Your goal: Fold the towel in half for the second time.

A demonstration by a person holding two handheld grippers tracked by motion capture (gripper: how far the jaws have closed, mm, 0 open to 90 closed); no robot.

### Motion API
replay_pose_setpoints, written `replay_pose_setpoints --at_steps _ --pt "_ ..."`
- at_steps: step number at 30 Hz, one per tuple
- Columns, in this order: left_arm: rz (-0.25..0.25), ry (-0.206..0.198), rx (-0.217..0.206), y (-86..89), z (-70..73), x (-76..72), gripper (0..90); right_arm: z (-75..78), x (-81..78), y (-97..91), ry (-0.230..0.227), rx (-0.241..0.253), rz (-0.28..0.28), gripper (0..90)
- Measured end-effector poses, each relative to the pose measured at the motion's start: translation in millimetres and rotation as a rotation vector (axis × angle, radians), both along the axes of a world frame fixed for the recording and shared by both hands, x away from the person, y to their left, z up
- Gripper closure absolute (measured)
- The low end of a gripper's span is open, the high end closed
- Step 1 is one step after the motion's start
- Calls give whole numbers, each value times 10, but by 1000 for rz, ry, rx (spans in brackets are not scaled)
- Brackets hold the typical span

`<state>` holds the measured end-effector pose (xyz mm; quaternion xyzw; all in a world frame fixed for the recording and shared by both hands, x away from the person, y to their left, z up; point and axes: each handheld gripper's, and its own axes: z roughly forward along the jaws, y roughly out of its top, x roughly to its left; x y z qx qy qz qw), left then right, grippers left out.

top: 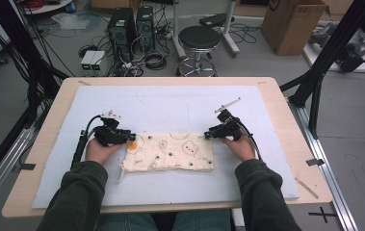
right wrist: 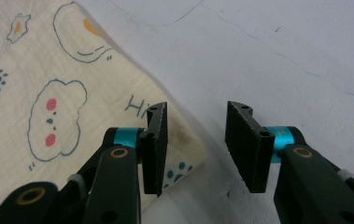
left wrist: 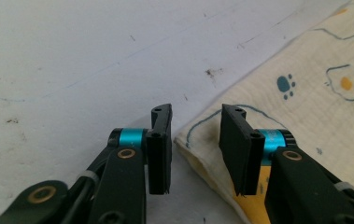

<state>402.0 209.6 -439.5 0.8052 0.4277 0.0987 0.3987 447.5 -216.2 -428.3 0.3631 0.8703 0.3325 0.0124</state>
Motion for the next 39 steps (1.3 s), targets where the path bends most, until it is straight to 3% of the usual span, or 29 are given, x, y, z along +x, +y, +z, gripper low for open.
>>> replay_pose_setpoints --at_steps 7,10,13,22,26,39 --pt "7 -22 37 -46 4 -21 716 24 -78 92 -54 -91 11 710" --pt "-6 -23 42 -63 7 -35 771 24 -81 102 -51 -90 16 765" --pt "-19 -23 45 -78 8 -42 823 21 -86 112 -36 -75 27 838" --pt "-15 -15 6 -23 38 -35 847 24 -55 70 8 -20 35 862" --pt "-6 -29 -12 5 82 -53 849 65 -51 42 3 21 25 862" --pt "-25 -86 -52 69 203 -147 849 218 -122 -52 -41 77 21 862"
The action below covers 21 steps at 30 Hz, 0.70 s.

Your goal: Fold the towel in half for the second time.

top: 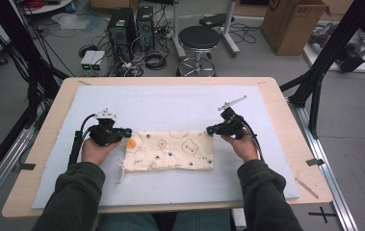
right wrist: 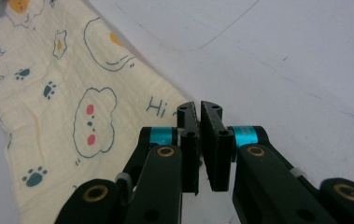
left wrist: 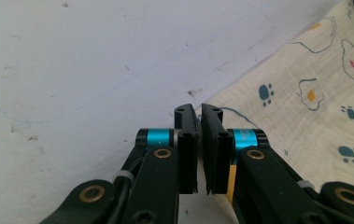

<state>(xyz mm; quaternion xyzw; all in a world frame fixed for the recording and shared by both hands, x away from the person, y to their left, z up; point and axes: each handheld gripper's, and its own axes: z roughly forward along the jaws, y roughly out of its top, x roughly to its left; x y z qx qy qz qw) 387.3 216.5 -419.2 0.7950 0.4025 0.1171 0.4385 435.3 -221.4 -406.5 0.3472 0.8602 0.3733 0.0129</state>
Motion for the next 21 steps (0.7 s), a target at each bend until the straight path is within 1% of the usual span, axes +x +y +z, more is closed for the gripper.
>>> replay_pose_setpoints --at_steps 1,4,8,10,13,16,19,21 --pt "-3 -3 -1 6 6 -12 849 15 -9 -5 -11 8 4 862" --pt "-2 -15 -14 16 13 -44 849 48 -33 -19 -21 30 11 862" --pt "-11 -24 -26 45 16 -96 849 85 -78 -24 -24 39 23 862" --pt "-20 -27 -16 46 29 -113 849 102 -99 -15 -28 37 30 862" --pt "-21 -44 -25 38 60 -138 849 114 -114 -10 -41 36 40 862" --pt "-32 -50 -24 34 77 -161 849 138 -139 -21 -47 33 43 861" --pt "-41 -62 -35 34 106 -194 849 165 -171 -27 -52 34 50 861" --pt "-49 -67 -29 21 116 -214 848 183 -205 -16 -56 31 56 861"
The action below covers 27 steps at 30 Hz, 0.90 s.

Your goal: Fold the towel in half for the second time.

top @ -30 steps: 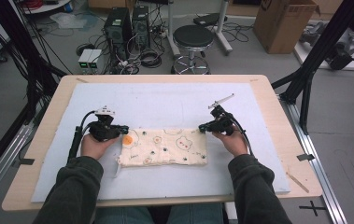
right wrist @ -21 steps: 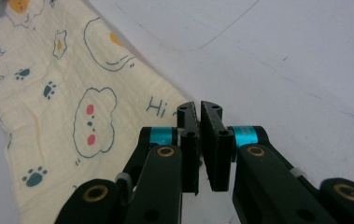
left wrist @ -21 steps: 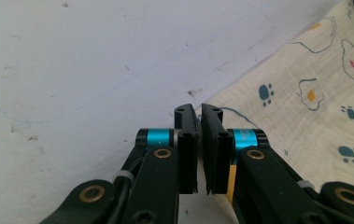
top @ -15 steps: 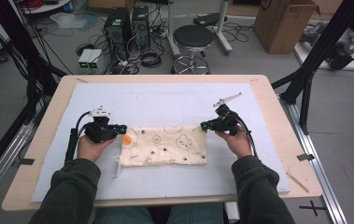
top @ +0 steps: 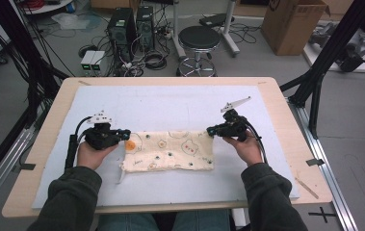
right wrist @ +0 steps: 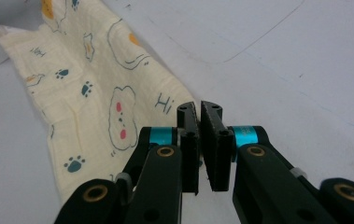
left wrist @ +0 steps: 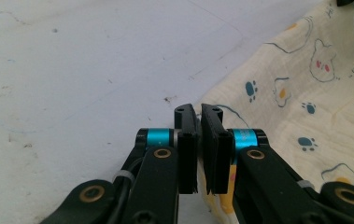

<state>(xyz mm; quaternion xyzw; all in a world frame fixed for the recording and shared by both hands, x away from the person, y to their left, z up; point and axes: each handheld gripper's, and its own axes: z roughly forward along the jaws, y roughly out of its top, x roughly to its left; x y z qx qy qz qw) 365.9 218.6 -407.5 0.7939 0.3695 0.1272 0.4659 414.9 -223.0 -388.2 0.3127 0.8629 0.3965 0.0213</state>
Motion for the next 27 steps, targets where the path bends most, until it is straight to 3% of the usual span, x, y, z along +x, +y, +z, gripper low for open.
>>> replay_pose_setpoints --at_steps 3,8,13,18,20,21,24,27 --pt "-13 -5 19 -20 10 -28 848 -1 -33 27 -7 -21 7 861" --pt "-14 -10 8 -13 -18 -75 849 3 -66 61 -8 -28 14 861" --pt "-6 -9 -16 46 -60 -115 848 32 -98 44 -12 0 9 861" --pt "-11 -21 -23 47 -50 -150 848 35 -129 50 -19 -12 9 861" --pt "-16 -25 -28 44 -46 -160 848 -9 -169 26 -50 13 -2 861" --pt "-18 -26 -29 44 -43 -167 848 -33 -175 15 -25 16 -4 861" --pt "-21 -31 -33 43 -40 -182 848 -84 -234 -28 -39 53 -11 861" --pt "-22 -35 -42 40 -38 -208 848 -99 -272 -35 -43 47 -3 860"
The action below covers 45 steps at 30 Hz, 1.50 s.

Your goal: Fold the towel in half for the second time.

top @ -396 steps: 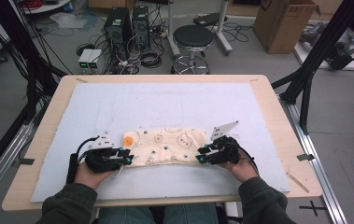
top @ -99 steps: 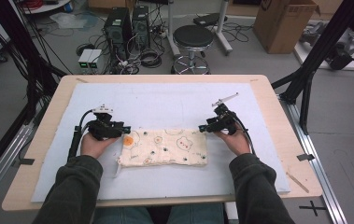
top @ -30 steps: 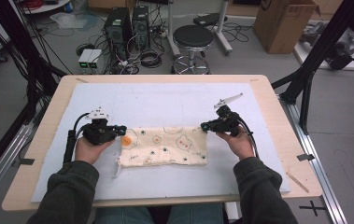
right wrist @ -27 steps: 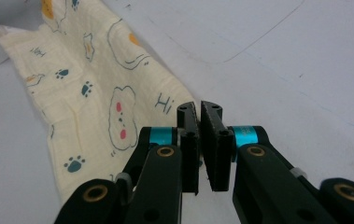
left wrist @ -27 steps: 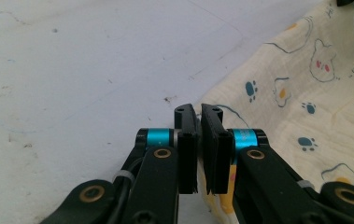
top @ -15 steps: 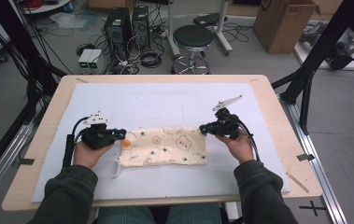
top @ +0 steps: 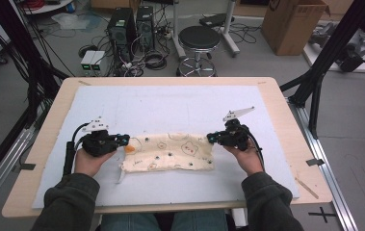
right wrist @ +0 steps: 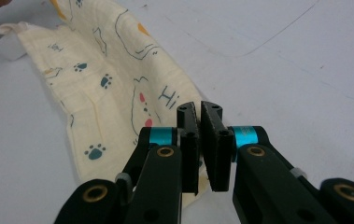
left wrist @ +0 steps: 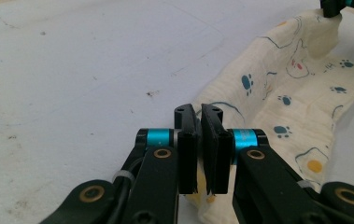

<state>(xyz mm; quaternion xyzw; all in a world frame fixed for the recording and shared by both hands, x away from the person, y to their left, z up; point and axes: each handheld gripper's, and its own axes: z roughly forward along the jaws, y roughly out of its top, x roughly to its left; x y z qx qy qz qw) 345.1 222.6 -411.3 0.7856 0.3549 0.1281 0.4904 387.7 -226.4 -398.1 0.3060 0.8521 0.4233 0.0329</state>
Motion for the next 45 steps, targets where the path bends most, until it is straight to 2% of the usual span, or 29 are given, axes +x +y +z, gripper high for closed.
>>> replay_pose_setpoints --at_steps 4,10,17,25,27,31,35,40,43,45 --pt "-8 -4 -3 13 -18 -58 848 -13 -30 -26 -9 19 8 852" --pt "-13 -7 -1 19 -30 -94 847 -9 -62 -33 -26 4 21 851" --pt "-21 -3 -1 6 -34 -98 847 -3 -16 -50 -39 -14 18 847" --pt "-39 -6 24 15 -42 -160 846 13 -99 -22 -52 -8 55 841" --pt "-45 2 34 10 -50 -179 846 -15 -125 -35 -45 -7 61 841" --pt "-56 -10 42 -15 -28 -223 845 -70 -176 -61 -36 -7 62 841" --pt "-81 -8 84 -38 -27 -262 845 -85 -241 -77 -31 1 68 840" --pt "-94 -5 104 -64 -29 -318 844 -122 -315 -65 -36 -8 85 835" --pt "-88 5 92 -47 -66 -354 845 -131 -344 -60 -37 -9 93 834" --pt "-92 11 100 -27 -96 -378 844 -138 -366 -62 -36 -10 97 833"
